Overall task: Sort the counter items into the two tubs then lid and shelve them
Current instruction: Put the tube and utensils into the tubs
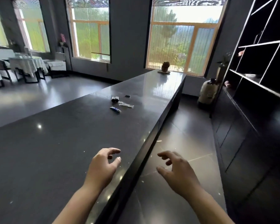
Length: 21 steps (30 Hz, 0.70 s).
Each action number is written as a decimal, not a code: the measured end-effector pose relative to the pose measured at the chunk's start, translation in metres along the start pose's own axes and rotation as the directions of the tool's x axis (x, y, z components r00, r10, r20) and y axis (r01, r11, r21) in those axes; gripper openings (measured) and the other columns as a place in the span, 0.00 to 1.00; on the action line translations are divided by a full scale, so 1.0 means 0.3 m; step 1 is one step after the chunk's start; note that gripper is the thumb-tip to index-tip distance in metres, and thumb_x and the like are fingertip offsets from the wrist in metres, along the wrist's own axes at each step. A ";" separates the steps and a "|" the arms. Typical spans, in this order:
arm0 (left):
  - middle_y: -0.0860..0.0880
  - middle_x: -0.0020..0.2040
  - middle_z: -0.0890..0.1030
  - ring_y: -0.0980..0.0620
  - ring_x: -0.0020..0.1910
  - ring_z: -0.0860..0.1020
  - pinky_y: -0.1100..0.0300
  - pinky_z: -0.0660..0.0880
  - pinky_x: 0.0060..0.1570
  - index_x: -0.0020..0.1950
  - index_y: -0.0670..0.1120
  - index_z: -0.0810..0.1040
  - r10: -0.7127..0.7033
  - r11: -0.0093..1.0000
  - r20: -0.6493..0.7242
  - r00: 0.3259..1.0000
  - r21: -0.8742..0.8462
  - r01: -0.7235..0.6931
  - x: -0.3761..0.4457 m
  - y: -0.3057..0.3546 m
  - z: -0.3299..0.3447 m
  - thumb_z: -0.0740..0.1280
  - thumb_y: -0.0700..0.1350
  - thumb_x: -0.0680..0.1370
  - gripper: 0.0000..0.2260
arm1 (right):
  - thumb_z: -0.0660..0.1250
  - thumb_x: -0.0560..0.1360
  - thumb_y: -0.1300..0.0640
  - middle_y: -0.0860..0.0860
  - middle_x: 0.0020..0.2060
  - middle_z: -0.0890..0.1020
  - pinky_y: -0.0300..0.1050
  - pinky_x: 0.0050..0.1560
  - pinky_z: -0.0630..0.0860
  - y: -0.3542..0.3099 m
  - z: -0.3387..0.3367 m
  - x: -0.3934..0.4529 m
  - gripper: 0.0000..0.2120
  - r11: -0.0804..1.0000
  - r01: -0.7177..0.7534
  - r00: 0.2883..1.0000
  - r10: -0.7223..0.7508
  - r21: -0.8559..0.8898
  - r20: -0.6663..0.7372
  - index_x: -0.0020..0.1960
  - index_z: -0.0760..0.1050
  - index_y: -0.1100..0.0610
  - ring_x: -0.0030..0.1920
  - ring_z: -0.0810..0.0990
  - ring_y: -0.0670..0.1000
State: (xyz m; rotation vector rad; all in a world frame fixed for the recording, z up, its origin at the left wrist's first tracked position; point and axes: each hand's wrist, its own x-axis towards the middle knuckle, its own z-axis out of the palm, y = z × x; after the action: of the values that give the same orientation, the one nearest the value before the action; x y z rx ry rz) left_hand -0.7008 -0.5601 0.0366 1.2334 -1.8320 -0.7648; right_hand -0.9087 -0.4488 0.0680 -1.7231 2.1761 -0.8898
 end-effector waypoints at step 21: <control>0.52 0.46 0.80 0.55 0.43 0.77 0.61 0.71 0.46 0.48 0.53 0.81 -0.268 0.960 -0.287 0.920 0.005 0.281 1.206 -0.251 0.502 0.72 0.40 0.71 0.10 | 0.70 0.72 0.50 0.39 0.49 0.76 0.30 0.47 0.70 0.394 0.148 1.440 0.14 0.984 0.154 0.969 -0.168 0.087 0.179 0.56 0.75 0.42 0.47 0.75 0.39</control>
State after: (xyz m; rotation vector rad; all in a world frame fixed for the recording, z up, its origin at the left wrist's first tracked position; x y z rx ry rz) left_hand -0.8752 -0.9168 -0.0034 1.5661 -1.4677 -0.6566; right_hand -1.1031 -0.8539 0.0456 -1.8863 1.8851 -0.7973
